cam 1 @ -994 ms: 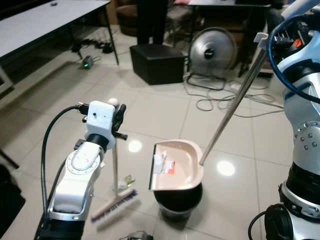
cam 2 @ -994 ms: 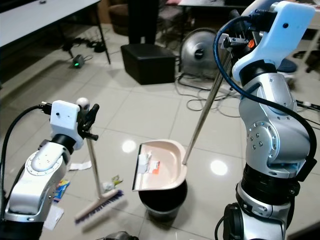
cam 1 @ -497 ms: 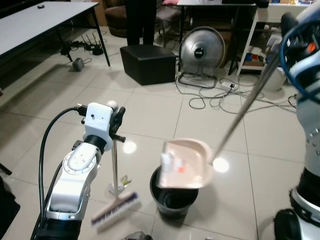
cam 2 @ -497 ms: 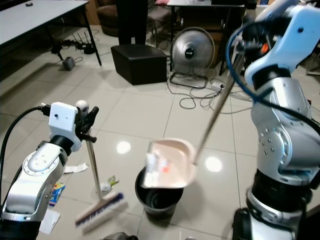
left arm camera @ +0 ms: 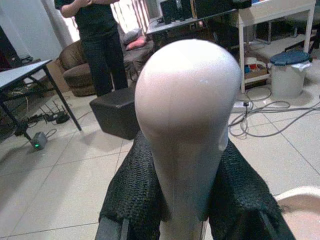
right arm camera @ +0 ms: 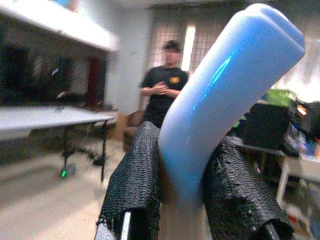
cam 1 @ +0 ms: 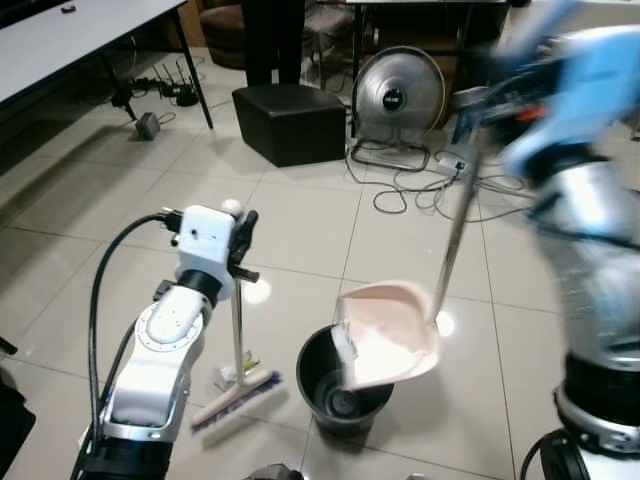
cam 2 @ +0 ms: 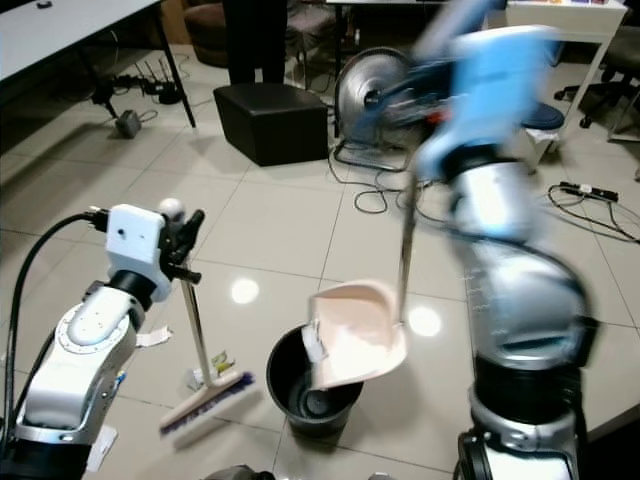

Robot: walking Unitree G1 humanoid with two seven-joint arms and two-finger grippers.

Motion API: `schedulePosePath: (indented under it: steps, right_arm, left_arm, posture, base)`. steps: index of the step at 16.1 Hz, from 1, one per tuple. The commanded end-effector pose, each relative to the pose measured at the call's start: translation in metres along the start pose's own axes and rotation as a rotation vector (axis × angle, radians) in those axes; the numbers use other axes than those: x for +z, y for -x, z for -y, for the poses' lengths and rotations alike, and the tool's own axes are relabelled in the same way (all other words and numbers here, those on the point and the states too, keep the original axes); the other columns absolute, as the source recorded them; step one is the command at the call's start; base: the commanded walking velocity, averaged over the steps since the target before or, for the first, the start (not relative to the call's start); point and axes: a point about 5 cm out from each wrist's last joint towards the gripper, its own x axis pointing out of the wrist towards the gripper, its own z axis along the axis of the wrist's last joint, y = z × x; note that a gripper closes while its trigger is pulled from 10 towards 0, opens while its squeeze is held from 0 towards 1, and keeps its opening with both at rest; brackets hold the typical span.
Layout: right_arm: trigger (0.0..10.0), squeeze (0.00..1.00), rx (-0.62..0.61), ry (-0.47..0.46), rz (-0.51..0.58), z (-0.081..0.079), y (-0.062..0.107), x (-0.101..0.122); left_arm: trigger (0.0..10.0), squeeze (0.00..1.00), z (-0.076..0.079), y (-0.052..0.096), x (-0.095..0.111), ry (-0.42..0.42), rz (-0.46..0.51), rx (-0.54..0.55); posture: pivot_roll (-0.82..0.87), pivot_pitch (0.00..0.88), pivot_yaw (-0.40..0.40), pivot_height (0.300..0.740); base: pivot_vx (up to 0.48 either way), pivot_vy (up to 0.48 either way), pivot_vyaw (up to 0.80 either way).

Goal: Sweep floor

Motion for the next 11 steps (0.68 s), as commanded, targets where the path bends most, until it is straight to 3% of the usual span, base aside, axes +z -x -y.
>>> schedulePosePath:
  steps: [1,2,6,8,9,11]
  right_arm:
    - [10.0,0.00,0.036,0.050,0.058,-0.008,0.000,0.010]
    - [10.0,0.00,0.103,0.063,0.066,-0.025,0.002,0.009]
    - [10.0,0.00,0.208,0.078,0.092,-0.053,0.005,0.010]
    - [10.0,0.00,0.186,0.104,0.117,-0.047,0.002,0.018]
    - [10.0,0.00,0.118,0.093,0.145,-0.033,-0.001,0.030]
    - [10.0,0.00,0.038,-0.031,0.179,-0.017,-0.005,0.045]
  left_arm:
    - [10.0,0.00,-0.002,-0.002,0.004,-0.027,0.027,0.013]
    - [10.0,0.00,-0.001,-0.003,0.005,-0.035,0.030,0.001]
    - [10.0,0.00,0.000,-0.003,0.005,-0.039,0.029,0.005]
    - [10.0,0.00,0.002,-0.005,0.005,-0.018,0.002,-0.010]
    - [10.0,0.00,0.004,-0.007,0.010,-0.015,0.015,-0.019]
    - [10.0,0.00,0.008,-0.009,0.016,0.006,0.041,-0.038]
  posture:
    - [-0.05,0.039,0.082,0.740]
    - [-0.05,0.038,0.082,0.740]
    - [-0.05,0.032,0.074,0.740]
    - [-0.05,0.025,0.072,0.740]
    - [-0.05,0.023,0.070,0.740]
    - [-0.06,0.026,0.072,0.740]
  base:
    - [0.000,0.000,0.00]
    - [0.000,0.000,0.00]
    - [0.000,0.000,0.00]
    - [0.000,0.000,0.00]
    - [0.000,0.000,0.00]
    - [0.000,0.000,0.00]
